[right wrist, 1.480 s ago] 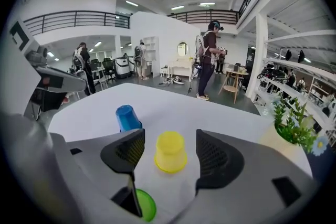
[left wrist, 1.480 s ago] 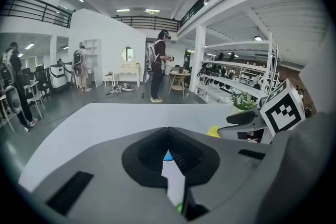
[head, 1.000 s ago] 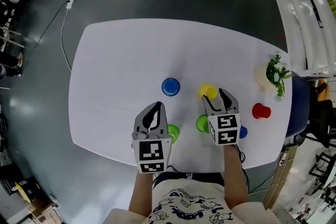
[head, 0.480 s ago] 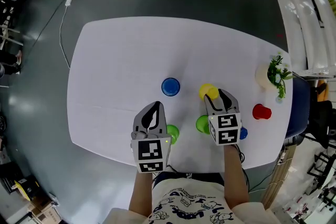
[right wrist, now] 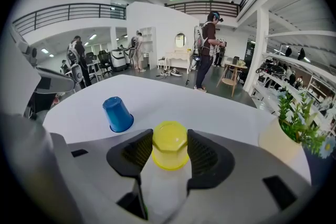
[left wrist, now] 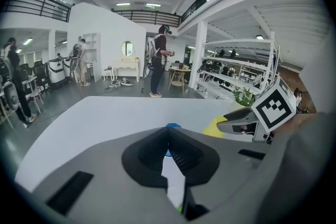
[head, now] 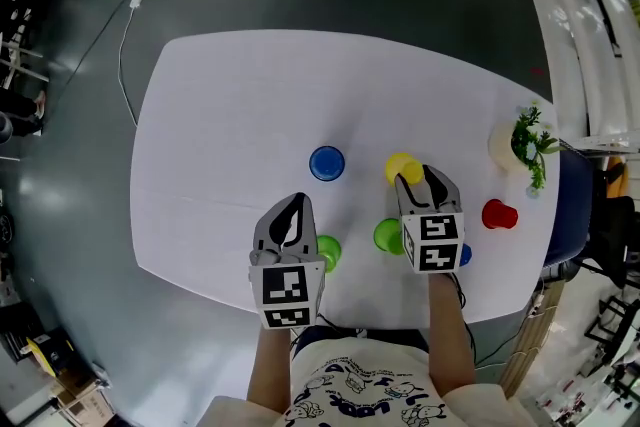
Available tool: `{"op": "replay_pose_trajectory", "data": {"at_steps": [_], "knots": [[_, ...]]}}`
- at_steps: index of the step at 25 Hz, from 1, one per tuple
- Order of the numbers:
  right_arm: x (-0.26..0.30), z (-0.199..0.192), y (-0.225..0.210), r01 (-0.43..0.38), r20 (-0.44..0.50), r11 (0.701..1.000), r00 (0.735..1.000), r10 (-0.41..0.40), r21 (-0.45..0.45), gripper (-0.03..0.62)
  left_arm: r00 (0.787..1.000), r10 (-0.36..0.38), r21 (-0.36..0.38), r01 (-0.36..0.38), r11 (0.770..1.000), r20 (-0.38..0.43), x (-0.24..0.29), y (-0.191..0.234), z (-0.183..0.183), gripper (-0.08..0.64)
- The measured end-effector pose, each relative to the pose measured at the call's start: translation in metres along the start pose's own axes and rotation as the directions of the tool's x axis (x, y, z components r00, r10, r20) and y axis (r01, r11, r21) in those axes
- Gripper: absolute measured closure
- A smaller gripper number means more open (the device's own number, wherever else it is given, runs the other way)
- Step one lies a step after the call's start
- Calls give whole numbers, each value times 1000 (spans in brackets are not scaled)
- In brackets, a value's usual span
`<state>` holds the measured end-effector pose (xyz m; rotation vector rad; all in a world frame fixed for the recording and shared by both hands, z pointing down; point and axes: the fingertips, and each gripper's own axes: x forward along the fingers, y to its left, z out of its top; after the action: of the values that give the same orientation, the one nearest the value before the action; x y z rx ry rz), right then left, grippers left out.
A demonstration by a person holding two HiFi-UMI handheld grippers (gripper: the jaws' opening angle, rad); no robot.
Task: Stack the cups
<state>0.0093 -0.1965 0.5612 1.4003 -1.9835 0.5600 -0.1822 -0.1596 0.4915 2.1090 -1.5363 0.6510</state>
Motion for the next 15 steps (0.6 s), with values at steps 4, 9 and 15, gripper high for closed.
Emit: {"op": "replay_pose_trajectory", "data": {"at_steps": [4,9,15], "knots": [[0,-8,-12,21,-22,1000,1000,-20,11,371,1000,2,-4,-2,1000,6,-3,-4,0,546],[-3,-15,-21,45,-35,998,998,-44,36,371,1000,-3,-14,3,1000,9,-9,-6,-3,546],[-2,-18,-25,45,-25,997,999,-44,62,371,997,-71,-38,72,997,11,-18,-14,-13,443]]}}
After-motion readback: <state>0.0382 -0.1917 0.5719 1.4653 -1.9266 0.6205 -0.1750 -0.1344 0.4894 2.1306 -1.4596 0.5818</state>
